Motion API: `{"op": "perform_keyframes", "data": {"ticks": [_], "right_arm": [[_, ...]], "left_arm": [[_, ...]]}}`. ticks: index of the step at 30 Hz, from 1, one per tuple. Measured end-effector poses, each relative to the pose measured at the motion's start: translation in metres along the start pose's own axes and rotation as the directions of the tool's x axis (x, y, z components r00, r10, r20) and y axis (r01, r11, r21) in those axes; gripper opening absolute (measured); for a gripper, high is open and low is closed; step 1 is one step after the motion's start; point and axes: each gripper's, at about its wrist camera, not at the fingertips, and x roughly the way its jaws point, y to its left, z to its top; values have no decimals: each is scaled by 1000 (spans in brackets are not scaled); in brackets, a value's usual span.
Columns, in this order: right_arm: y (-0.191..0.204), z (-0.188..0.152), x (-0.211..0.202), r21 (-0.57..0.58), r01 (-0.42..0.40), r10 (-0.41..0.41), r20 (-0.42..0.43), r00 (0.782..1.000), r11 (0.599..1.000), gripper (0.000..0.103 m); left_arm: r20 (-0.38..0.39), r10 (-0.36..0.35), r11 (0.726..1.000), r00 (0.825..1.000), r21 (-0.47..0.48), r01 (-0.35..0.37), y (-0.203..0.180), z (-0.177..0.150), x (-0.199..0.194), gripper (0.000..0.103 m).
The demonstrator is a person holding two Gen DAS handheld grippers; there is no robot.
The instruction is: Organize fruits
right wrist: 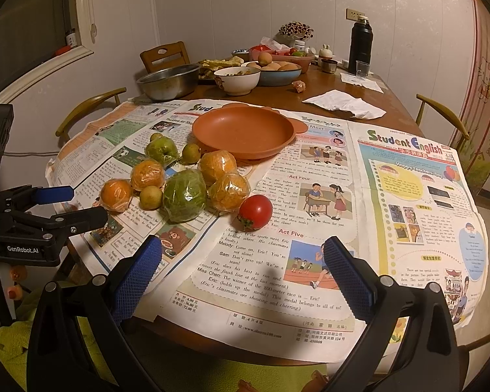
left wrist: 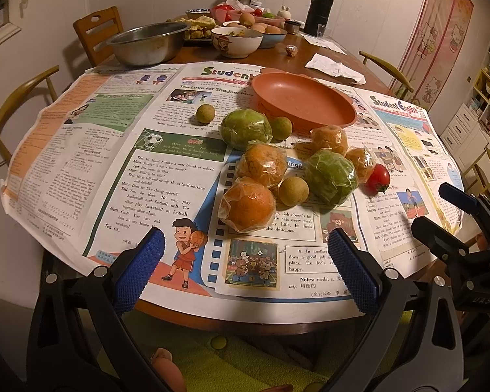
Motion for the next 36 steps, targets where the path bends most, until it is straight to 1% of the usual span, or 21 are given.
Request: {"op": "perform_keyframes", "data": {"ticks": [8, 16, 22, 30, 33, 35, 36], "right_arm": [[1, 0, 1, 0, 0, 0, -6, 1000, 1000, 99], [-5, -1, 5, 12, -2, 3, -15, 1000, 1000, 99], [-10, 1, 9, 19, -4, 5, -21, 1000, 1000, 99], [-27, 7, 23, 28, 18, -16, -49, 999, 999, 99], [-32, 10, 31, 15, 18, -17, -66, 998, 1000, 99], [-34, 13, 36, -5, 16, -16, -71, 997, 1000, 99], [-35, 15, 38, -14, 12, -13, -73, 997, 1000, 99]], "left_arm": [[-5, -12, 1000, 1000, -3, 12, 1, -2, 3, 95], [-4, -16, 1000, 1000, -18, 16, 10, 1, 8, 95], [-8, -35, 999, 999, -6, 35, 12, 2, 12, 94], [-22, -48, 999, 999, -2, 48, 18, 5, 22, 95], [-25, -60, 998, 998, -2, 60, 20, 7, 26, 94], [-18, -64, 998, 998, 10, 64, 18, 8, 26, 93], [-12, -65, 998, 998, 20, 66, 17, 9, 26, 91]]}}
